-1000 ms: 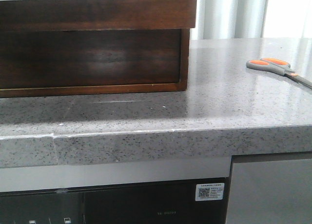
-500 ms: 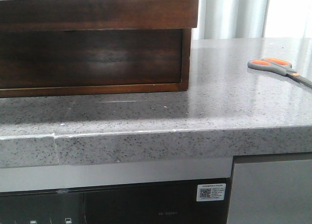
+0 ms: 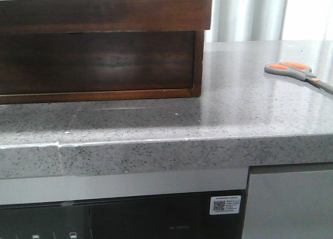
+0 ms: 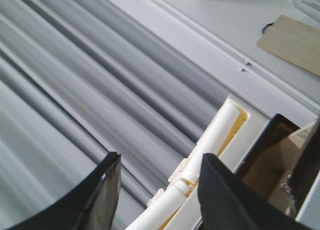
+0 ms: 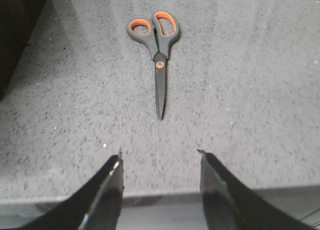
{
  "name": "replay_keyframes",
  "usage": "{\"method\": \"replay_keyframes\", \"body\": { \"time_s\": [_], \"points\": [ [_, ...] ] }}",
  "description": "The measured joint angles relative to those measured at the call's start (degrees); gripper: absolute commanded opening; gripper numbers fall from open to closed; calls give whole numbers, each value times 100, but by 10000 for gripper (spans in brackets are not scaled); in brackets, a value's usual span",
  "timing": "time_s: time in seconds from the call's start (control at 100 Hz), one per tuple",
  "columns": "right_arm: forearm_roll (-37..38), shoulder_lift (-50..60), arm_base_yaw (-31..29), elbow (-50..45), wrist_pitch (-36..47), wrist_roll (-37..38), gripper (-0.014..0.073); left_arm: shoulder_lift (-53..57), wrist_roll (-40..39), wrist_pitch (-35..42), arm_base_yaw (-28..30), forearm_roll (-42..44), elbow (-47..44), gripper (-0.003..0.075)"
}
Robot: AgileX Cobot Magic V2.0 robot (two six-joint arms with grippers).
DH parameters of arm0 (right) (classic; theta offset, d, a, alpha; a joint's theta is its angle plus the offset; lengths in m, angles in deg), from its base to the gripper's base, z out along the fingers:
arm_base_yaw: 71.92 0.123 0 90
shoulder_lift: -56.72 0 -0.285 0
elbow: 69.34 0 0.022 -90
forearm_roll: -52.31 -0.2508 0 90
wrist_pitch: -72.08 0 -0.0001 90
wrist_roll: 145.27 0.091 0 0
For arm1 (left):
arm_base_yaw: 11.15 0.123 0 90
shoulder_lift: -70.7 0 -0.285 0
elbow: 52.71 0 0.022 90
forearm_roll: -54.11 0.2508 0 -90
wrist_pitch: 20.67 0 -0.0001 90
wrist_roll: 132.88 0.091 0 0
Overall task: Put scissors in drawer with both arms
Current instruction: 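Lower the open right gripper over the grey orange-handled scissors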
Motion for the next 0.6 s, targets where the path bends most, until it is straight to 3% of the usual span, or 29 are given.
{"method": "replay_keyframes", "body": {
  "time_s": [0.31, 0.6],
  "points": [
    [0, -2483, 0, 2029, -499, -33, 330, 516, -48, -914, 0, -863, 0, 337],
    [0, -4462, 0, 3800, -1344, -190, 330, 530, -48, -1066, 0, -932, 0, 337]
  ]
}}
